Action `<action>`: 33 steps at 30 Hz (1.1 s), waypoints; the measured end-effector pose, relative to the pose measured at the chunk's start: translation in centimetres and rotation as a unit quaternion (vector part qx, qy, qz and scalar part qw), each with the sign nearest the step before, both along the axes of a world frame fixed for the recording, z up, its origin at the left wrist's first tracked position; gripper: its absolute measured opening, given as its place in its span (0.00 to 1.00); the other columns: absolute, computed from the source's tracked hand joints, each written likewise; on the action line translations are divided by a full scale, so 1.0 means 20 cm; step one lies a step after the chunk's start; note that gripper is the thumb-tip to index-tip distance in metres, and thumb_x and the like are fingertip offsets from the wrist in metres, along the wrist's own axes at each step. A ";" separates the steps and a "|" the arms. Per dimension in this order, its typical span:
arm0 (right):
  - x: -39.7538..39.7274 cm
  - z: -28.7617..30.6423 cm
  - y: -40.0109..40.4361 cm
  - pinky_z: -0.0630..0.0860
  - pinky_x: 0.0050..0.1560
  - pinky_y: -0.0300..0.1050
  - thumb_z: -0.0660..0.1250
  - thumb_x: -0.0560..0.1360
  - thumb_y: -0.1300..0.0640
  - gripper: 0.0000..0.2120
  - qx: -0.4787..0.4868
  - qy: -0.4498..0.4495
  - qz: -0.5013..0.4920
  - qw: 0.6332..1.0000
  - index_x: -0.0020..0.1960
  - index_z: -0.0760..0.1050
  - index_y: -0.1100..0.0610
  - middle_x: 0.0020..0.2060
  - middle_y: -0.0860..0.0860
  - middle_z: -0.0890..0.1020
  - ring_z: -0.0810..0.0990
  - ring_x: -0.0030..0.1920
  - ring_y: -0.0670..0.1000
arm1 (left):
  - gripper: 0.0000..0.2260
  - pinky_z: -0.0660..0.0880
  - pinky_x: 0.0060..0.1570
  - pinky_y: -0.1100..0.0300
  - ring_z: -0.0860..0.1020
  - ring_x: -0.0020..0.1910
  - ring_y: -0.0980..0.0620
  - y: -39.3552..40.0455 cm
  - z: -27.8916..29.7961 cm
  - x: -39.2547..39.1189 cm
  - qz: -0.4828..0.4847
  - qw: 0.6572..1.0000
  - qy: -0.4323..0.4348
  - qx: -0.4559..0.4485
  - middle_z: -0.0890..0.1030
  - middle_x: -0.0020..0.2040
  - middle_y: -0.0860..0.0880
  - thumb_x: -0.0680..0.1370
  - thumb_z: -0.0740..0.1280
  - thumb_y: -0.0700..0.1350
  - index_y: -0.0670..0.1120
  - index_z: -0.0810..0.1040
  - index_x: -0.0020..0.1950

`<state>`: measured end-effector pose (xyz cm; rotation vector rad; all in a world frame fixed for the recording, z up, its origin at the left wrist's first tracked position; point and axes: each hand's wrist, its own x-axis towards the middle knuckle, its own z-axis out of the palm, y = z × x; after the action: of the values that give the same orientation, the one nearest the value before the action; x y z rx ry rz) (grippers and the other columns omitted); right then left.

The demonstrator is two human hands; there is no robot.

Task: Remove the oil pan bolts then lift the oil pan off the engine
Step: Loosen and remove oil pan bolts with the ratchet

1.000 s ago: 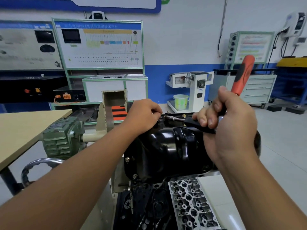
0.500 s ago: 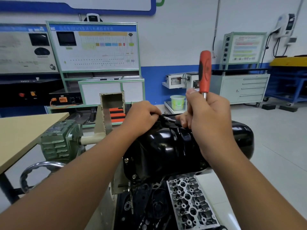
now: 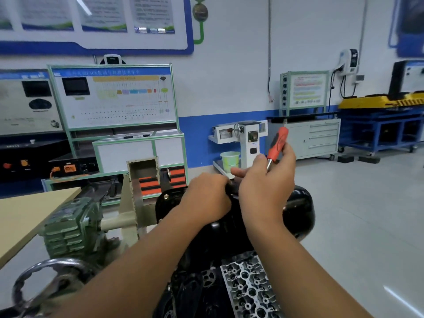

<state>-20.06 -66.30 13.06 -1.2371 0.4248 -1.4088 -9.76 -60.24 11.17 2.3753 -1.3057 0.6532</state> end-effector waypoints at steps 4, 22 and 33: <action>0.00 0.02 0.05 0.82 0.53 0.55 0.58 0.85 0.56 0.24 -0.094 0.069 -0.025 0.993 0.80 0.62 0.46 0.50 0.49 0.84 0.86 0.47 0.52 | 0.05 0.61 0.35 0.56 0.77 0.42 0.43 0.06 -0.01 0.00 -0.016 0.997 -0.026 -0.065 0.78 0.38 0.49 0.74 0.65 0.46 0.47 0.78 0.40; -0.07 0.06 0.12 0.78 0.49 0.48 0.56 0.83 0.62 0.41 -0.225 0.239 0.108 0.938 0.82 0.33 0.44 0.44 0.55 0.83 0.82 0.46 0.52 | 0.04 0.67 0.34 0.54 0.78 0.38 0.38 0.18 -0.08 -0.12 -0.083 0.987 0.049 -0.127 0.83 0.38 0.45 0.71 0.59 0.47 0.49 0.73 0.39; -0.08 0.02 0.04 0.69 0.48 0.22 0.60 0.83 0.63 0.42 -0.270 0.198 0.178 0.925 0.82 0.33 0.44 0.40 0.47 0.83 0.81 0.45 0.41 | 0.14 0.75 0.35 0.52 0.81 0.39 0.40 0.14 -0.05 -0.16 -0.053 0.992 0.012 -0.112 0.83 0.38 0.44 0.71 0.63 0.48 0.42 0.83 0.49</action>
<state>-21.64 -65.55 13.54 -1.9550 0.0610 -0.9807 -13.04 -57.49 10.08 2.1138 -1.2673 0.6987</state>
